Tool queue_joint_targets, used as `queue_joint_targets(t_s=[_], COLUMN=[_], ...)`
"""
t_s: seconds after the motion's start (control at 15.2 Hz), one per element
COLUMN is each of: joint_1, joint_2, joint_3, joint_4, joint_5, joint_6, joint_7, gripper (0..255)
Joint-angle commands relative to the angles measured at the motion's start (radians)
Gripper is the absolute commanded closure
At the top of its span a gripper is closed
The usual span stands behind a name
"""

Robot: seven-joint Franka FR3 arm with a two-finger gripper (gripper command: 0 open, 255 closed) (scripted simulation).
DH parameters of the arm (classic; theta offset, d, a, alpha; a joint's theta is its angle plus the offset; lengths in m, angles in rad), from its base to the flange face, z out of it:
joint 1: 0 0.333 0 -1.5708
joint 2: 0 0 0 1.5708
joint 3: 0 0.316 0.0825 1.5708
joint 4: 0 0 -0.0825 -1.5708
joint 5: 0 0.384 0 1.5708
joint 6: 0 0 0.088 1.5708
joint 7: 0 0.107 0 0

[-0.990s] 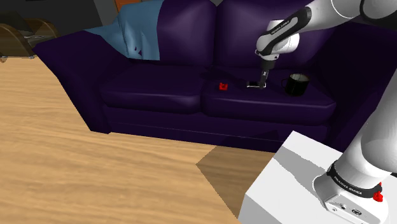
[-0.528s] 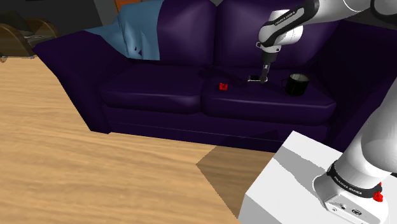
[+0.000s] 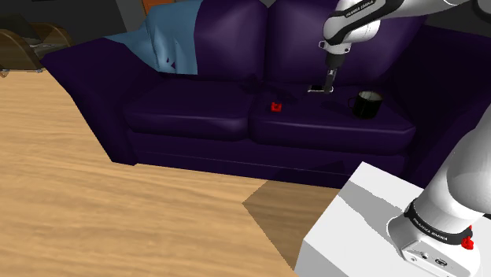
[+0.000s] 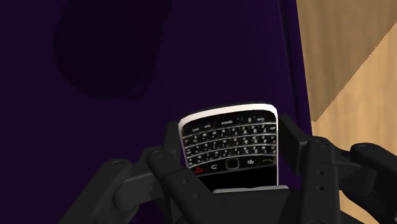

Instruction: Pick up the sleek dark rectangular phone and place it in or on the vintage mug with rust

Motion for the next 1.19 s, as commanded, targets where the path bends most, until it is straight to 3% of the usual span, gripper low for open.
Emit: queue_joint_targets(t_s=[0.0, 0.79, 1.12], joint_1=[0.001, 0.004, -0.041], joint_2=[-0.01, -0.045, -0.145], joint_3=[0.0, 0.002, -0.041], joint_4=[0.014, 0.13, 0.035], joint_5=[-0.006, -0.025, -0.076], joint_6=[-0.024, -0.169, -0.163], joint_7=[0.004, 0.019, -0.051], gripper=[255, 255, 255])
